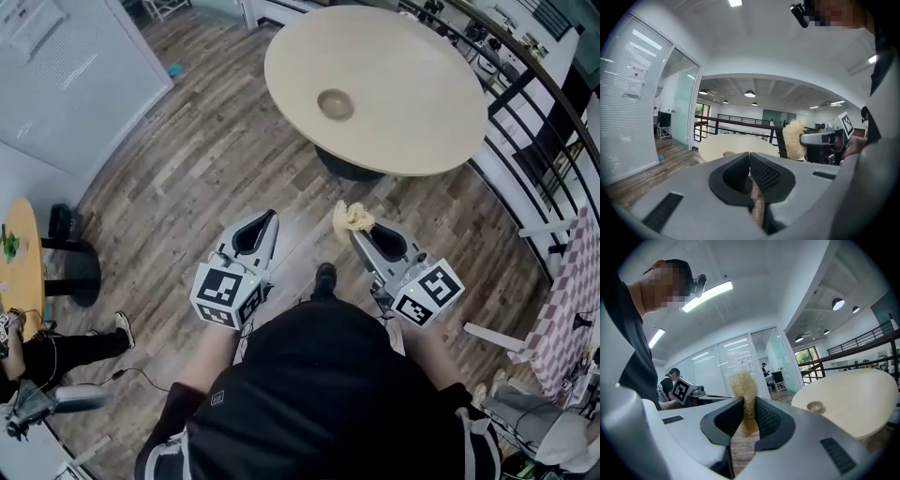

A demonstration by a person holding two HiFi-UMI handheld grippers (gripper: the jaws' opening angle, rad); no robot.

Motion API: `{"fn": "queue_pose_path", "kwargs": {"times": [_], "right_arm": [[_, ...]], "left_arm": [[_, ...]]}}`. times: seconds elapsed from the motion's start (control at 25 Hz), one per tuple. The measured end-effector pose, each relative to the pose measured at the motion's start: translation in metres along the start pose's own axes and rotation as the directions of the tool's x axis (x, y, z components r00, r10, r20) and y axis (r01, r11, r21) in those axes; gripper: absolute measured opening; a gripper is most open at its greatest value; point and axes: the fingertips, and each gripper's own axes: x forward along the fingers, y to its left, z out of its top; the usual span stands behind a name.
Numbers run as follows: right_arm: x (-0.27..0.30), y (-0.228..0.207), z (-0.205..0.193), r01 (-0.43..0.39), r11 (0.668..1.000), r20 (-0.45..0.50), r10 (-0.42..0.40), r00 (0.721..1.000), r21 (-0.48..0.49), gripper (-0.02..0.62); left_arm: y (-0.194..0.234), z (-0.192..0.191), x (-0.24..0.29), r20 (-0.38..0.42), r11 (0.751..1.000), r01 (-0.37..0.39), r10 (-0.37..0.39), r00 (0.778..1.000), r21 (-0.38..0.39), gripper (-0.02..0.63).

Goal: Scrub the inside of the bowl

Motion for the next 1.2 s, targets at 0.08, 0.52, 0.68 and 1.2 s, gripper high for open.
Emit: {"fn": "queue_pose_path", "kwargs": {"times": [0.08,0.52,0.68,1.2], "right_arm": [[0.012,-0.026,0.007,-0.012,1.000,-0.008,0.012,1.000,0.000,0.074],[0.063,-0.102,0.020,-0.075,0.997,-0.057,0.075,0.996,0.015,0.074],[0.090,-0.132,0.021,-0.071,0.997,-0.076,0.073,0.994,0.034,0.074],[0.206,-0.250,0.044,0.112,0.992,-0.157,-0.101,0.982,0.060,0.074]], "left_arm": [[0.012,0.008,0.027,-0.001,1.000,-0.019,0.019,1.000,-0.018,0.009],[0.055,0.033,0.127,-0.002,0.998,-0.032,0.032,0.999,-0.046,0.009],[0.076,0.036,0.168,-0.007,0.998,0.005,-0.005,1.000,-0.057,0.009],[0.186,0.077,0.307,-0.079,0.984,0.176,-0.177,0.981,-0.026,0.009]]}}
